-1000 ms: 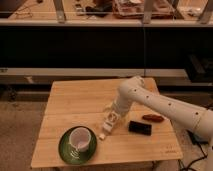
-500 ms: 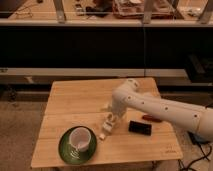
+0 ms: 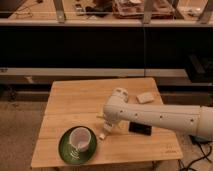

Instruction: Stand the bottle upright

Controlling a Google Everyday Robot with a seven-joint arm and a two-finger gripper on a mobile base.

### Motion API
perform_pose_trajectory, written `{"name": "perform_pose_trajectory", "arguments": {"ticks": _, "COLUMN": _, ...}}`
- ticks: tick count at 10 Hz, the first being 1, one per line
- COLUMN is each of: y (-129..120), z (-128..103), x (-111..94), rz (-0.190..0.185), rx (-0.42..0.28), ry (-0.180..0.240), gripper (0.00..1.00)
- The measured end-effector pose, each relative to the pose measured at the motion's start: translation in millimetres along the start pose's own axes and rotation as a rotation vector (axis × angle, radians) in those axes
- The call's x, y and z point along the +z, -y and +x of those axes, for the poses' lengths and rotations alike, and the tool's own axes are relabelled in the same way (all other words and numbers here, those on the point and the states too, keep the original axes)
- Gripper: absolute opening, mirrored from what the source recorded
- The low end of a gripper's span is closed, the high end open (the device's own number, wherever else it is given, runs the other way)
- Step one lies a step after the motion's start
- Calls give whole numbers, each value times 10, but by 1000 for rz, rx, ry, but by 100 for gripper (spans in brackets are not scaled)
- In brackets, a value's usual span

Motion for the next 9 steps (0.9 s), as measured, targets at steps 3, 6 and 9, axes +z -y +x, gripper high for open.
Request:
{"name": "perform_pose_trajectory", "arguments": {"ticks": 3, "y": -30, "z": -94, "x": 28, "rz": -27, "rx": 71, "ry": -58, "gripper": 80}}
{"name": "perform_pose_trajectory", "arguments": {"ticks": 6, "y": 14, "z": -151, "x": 113, "rz": -11, "rx": 116, "ry": -89, "gripper": 80}}
{"name": "perform_pose_trajectory", "arguments": {"ticks": 9, "y": 35, "z": -179, "x": 182, "rz": 2, "rx": 131, "ry": -79, "gripper": 80}}
